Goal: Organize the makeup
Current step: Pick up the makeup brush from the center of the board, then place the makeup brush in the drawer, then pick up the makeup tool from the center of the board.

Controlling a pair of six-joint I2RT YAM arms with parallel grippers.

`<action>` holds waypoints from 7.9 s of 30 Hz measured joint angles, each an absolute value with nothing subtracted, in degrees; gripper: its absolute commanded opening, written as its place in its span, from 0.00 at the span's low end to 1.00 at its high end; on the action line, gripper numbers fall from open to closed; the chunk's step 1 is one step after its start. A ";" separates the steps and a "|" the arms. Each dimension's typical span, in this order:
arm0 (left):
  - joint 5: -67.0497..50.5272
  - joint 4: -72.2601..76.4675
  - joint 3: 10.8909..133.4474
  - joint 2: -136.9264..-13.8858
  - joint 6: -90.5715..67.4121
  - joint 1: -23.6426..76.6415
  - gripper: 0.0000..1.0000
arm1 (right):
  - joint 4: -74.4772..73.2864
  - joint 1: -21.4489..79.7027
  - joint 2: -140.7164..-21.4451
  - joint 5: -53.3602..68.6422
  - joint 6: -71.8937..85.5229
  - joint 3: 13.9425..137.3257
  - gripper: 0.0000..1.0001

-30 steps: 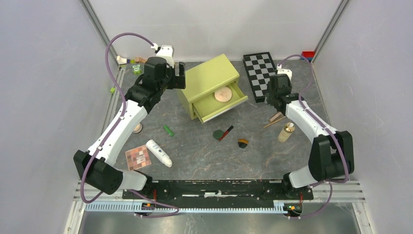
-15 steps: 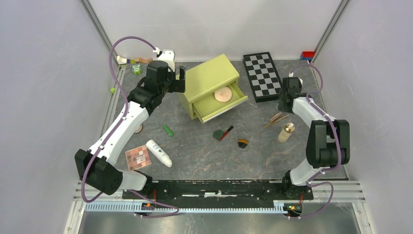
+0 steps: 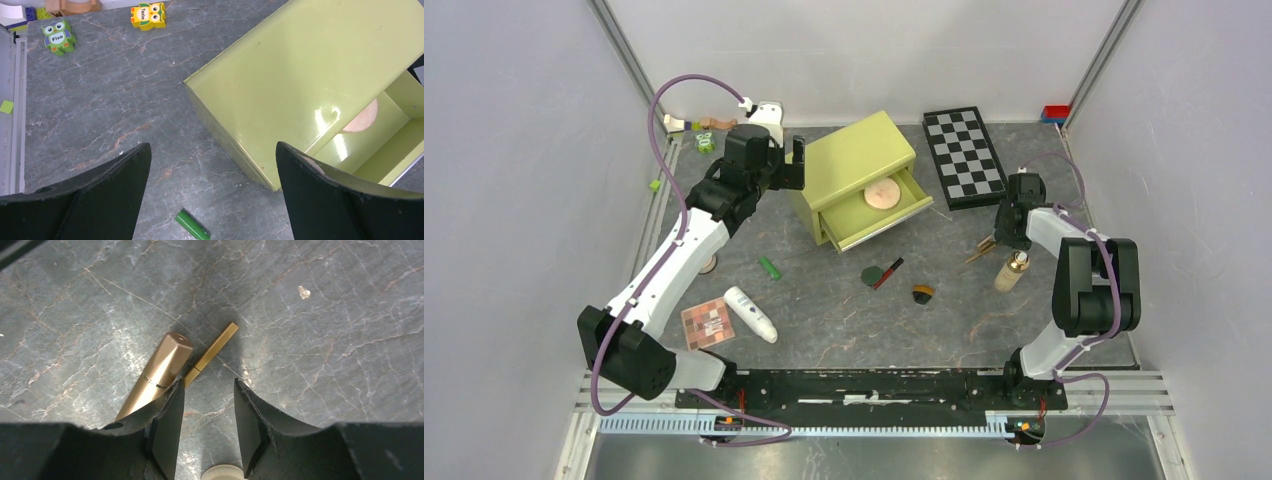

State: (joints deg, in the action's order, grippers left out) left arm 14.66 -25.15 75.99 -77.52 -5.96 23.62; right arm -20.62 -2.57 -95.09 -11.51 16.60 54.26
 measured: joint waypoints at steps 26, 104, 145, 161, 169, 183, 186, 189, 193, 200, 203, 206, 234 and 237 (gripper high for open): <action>13.34 -25.15 75.99 -77.52 -5.96 23.62 1.00 | -17.65 -2.57 -95.64 -4.69 16.60 53.98 0.44; 13.19 -25.21 75.99 -77.52 -5.91 23.62 1.00 | -11.42 -0.86 -83.55 -6.72 21.87 53.58 0.02; 13.19 -25.32 75.99 -77.52 -5.91 23.62 1.00 | 28.62 34.89 -87.09 -10.66 72.29 42.98 0.03; 13.17 -25.43 75.99 -77.52 -5.91 23.62 1.00 | 30.35 37.08 -89.43 -14.41 73.25 46.68 0.35; 13.17 -25.43 75.99 -77.52 -5.91 23.62 1.00 | 29.26 37.08 -89.32 -14.61 71.09 47.27 0.36; 13.17 -25.45 75.99 -77.52 -5.91 23.62 1.00 | 17.21 37.08 -77.71 -18.33 44.16 49.54 0.51; 13.17 -25.47 75.99 -77.52 -5.91 23.62 1.00 | 12.47 37.08 -74.37 -19.29 37.26 49.52 0.57; 13.17 -25.56 75.99 -77.52 -5.91 23.62 1.00 | 7.92 37.08 -70.54 -20.58 32.23 49.43 0.57; 13.17 -25.63 75.99 -77.52 -5.91 23.62 1.00 | 3.68 37.08 -67.00 -20.58 29.45 48.10 0.49; 13.17 -25.65 75.99 -77.52 -5.91 23.62 1.00 | 2.61 37.28 -65.06 -14.94 32.86 37.08 0.40; 13.17 -25.65 75.99 -77.52 -5.91 23.62 1.00 | 3.36 38.39 -65.32 -12.86 35.29 32.36 0.40; 13.17 -25.67 75.99 -77.52 -5.91 23.62 1.00 | 6.28 39.66 -66.22 -10.81 37.76 29.43 0.40; 12.95 -25.69 75.99 -77.52 -5.91 23.62 1.00 | 28.97 41.91 -82.72 -3.36 42.68 24.67 0.41; 12.93 -25.69 75.99 -77.52 -5.91 23.62 1.00 | 29.56 41.91 -83.50 -3.22 41.82 25.41 0.41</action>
